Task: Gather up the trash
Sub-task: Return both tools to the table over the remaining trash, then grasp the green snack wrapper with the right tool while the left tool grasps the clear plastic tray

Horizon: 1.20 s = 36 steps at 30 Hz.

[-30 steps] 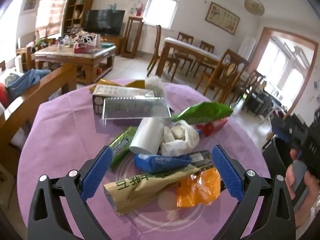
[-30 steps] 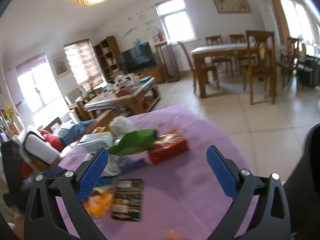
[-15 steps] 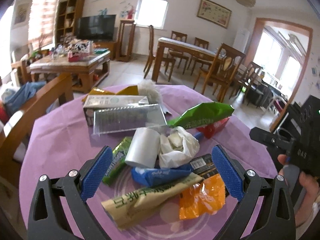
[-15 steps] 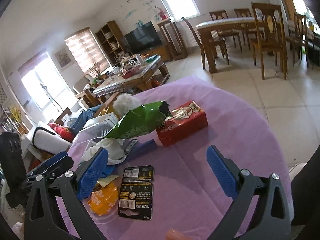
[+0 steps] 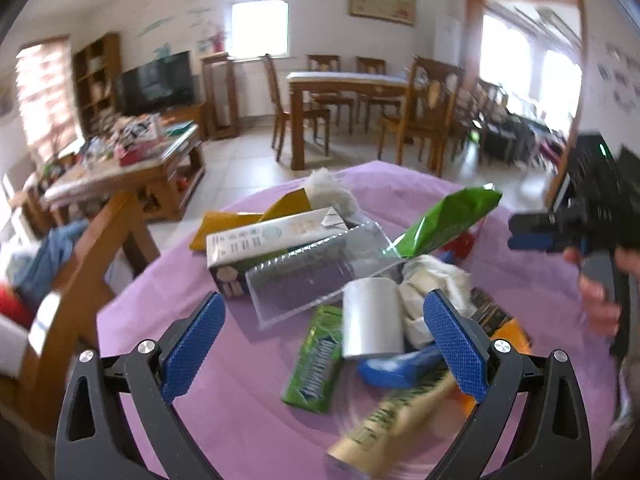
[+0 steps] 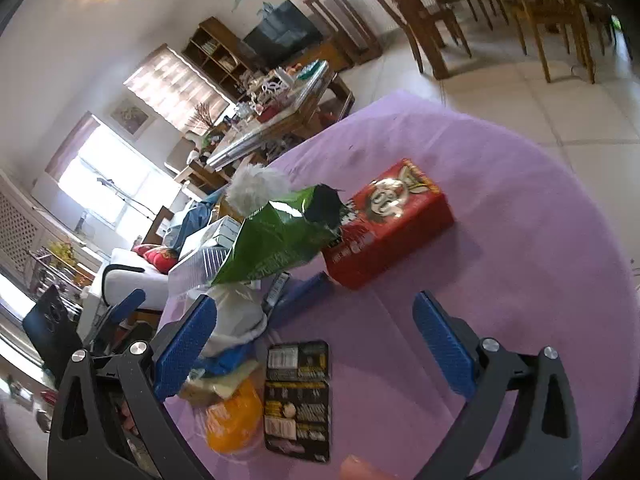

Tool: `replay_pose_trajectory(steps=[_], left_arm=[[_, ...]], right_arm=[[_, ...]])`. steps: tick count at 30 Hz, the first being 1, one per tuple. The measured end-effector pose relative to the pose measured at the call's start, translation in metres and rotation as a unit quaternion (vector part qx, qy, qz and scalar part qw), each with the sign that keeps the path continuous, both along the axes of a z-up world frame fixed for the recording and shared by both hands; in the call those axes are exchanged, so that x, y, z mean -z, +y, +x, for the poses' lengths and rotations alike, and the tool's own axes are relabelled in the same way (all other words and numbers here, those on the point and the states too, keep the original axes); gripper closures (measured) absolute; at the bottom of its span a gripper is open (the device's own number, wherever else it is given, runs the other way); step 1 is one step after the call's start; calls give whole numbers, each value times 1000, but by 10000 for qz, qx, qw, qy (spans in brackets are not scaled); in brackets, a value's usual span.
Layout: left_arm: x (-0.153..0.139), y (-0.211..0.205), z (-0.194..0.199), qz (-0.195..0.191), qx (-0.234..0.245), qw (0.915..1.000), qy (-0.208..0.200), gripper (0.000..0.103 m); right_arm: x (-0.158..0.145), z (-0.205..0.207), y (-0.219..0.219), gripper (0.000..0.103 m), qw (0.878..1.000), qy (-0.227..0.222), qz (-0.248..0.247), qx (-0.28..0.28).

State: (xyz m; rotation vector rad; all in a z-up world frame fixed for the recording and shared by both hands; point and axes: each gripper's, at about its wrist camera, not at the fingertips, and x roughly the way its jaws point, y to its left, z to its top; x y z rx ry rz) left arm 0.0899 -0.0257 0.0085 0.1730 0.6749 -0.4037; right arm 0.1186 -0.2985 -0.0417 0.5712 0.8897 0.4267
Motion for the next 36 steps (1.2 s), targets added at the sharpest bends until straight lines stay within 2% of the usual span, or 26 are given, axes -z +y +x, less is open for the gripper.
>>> replay_pose_trajectory(steps=[3,6,9,14,16,17,19,22,26,30,31,34,36], left_arm=[[2,-4,13,241,254,9994,-19,6],[0,-8,22,488,486,9973,-240,6],[2,-10,41,578,598,9964,-151,6],[8,-7,69,294,841,9956,299,7],[13,-11,72,286,997,9935,470,19],[16,-13,73,306,1068,9923,550,20],[21,-18,71,311,1173,9905,650,29],[29,-25,66,356,1238,9888,760,36],[34,-31,55,557,1128,9899,659,43],[32,-20,51,226,894,9932,712,57],[30,-14,50,34,808,9940,734,62],[23,-2,44,-343,661,9951,650,88],[20,5,43,-568,541,9945,698,96]], right_arm=[[1,15,10,5,9999,104,49,-63],[-3,24,18,5,9999,85,66,-103],[-5,38,29,5,9996,112,103,-225],[-7,57,39,6,9992,151,144,-354],[-6,63,43,12,9990,175,131,-380],[-5,66,44,12,9989,200,136,-396],[-1,72,47,13,9986,281,154,-426],[0,75,53,14,9984,337,71,-453],[-9,70,54,14,9990,224,12,-396],[-30,72,44,14,9996,-138,-222,-43],[-36,74,41,14,9991,-209,-354,54],[-39,95,45,14,9968,-227,-755,103],[-31,114,58,14,9936,-57,-1127,-1]])
